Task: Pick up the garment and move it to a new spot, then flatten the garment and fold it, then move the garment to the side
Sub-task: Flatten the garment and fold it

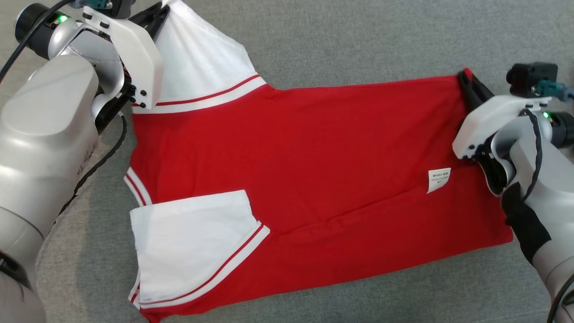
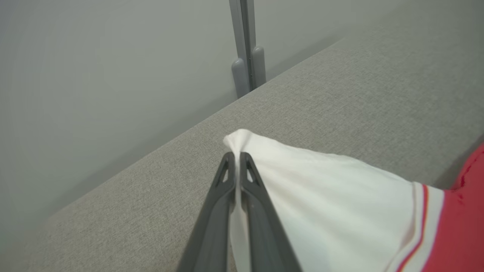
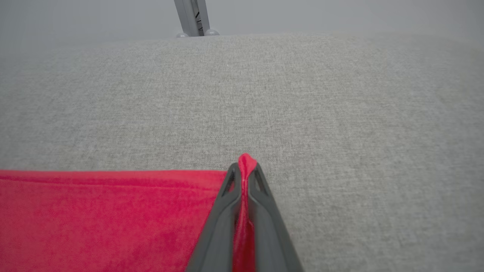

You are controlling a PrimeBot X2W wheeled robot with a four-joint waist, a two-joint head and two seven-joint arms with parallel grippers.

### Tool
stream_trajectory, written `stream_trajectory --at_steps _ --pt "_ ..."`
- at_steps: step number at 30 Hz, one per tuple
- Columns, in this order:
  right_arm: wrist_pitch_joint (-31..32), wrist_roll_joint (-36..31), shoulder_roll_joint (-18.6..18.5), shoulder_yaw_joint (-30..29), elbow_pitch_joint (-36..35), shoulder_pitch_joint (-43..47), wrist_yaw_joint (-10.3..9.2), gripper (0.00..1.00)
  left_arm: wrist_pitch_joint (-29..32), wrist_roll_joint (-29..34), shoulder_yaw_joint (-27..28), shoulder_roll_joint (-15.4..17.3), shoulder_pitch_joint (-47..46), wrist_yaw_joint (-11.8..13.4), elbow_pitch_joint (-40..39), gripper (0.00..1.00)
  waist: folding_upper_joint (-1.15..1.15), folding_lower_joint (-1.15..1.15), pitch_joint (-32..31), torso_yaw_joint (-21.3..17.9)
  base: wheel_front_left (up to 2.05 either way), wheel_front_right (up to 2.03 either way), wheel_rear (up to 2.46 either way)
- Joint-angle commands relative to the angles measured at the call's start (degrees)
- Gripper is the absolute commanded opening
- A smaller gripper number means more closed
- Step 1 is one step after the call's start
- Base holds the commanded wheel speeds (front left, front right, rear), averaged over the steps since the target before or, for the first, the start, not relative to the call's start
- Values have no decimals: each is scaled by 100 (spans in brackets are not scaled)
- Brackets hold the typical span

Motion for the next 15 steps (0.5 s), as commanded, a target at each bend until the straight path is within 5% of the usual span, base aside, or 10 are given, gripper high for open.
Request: stream_trajectory --at_steps 1,15 --pt "-59 30 -77 2 77 119 -13 0 -112 1 -24 4 45 7 68 0 0 0 -160 45 0 0 0" --pt "-257 -10 -251 -555 -311 729 -9 0 -1154 -231 -101 -247 774 7 153 0 0 0 -994 246 0 0 0"
